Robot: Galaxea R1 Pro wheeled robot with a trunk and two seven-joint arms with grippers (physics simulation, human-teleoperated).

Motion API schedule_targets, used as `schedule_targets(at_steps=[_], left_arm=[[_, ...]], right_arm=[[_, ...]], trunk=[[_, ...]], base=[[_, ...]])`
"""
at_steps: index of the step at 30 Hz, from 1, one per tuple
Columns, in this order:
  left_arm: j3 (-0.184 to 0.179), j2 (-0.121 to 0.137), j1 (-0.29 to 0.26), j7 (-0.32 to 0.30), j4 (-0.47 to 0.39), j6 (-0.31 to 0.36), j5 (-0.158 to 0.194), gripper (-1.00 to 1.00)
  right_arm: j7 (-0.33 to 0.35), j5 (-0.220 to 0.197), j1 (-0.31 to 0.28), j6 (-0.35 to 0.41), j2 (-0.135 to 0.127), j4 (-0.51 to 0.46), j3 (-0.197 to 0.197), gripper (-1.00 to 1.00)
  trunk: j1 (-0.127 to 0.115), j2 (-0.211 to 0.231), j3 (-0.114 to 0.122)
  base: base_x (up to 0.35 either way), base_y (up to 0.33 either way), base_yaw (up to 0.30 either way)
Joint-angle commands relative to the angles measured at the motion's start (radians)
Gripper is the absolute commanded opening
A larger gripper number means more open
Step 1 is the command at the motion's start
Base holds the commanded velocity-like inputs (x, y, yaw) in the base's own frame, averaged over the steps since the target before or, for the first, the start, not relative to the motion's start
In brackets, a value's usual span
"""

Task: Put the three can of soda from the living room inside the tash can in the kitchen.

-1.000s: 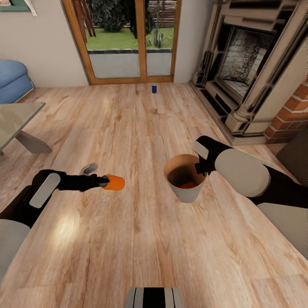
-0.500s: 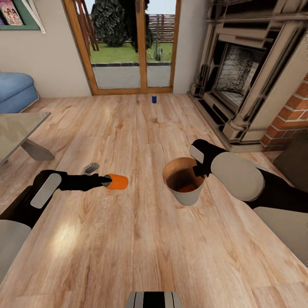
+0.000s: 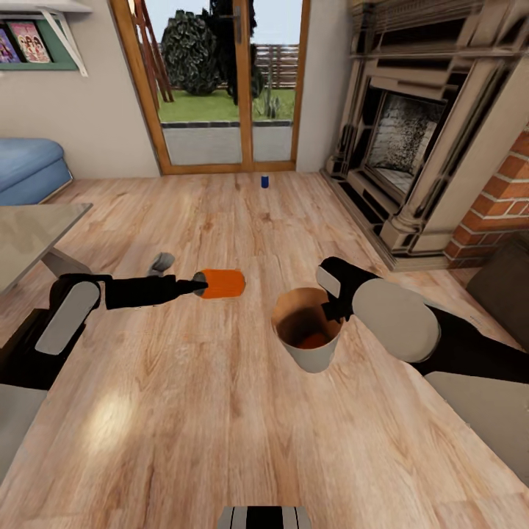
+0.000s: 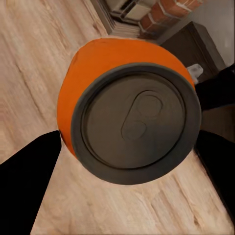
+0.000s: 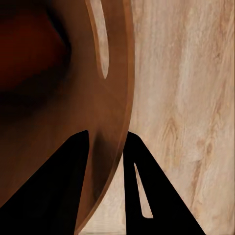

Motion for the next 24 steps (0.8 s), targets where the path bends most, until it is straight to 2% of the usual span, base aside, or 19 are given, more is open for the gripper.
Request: schedule_targets(at_steps=[1, 7, 13, 19, 24], left_arm=[[0.0, 0.0, 0.0, 0.0, -0.011, 0.0, 0.0, -1.0], [-0.005, -0.005, 0.002, 0.002, -0.055, 0.0, 0.024, -1.0], [-0.011, -0.008, 0.002, 0.014, -0.061, 0.0, 0.018, -1.0], [-0.013, -0.011, 0.003, 0.058, -0.062, 0.0, 0.017, -1.0], [-0.015, -0.026, 0.003, 0.067, -0.064, 0.0, 0.019, -1.0]], right_arm=[[0.002, -0.001, 0.002, 0.0, 0.002, -0.001, -0.005, -1.0], [0.005, -0.001, 0.018, 0.0, 0.021, 0.0, -0.006, -1.0], [0.004, -0.001, 0.025, 0.0, 0.028, 0.0, -0.007, -1.0], [0.004, -0.001, 0.026, 0.0, 0.03, -0.002, -0.008, -1.0], [0.005, -0.002, 0.026, 0.0, 0.03, -0.008, -0.008, -1.0]], trunk=[[0.0, 0.0, 0.0], [0.0, 0.0, 0.0], [0.0, 0.0, 0.0], [0.0, 0.0, 0.0], [0.0, 0.0, 0.0]], base=[[0.0, 0.0, 0.0], [0.0, 0.0, 0.0], [0.0, 0.0, 0.0], [0.0, 0.0, 0.0], [0.0, 0.0, 0.0]])
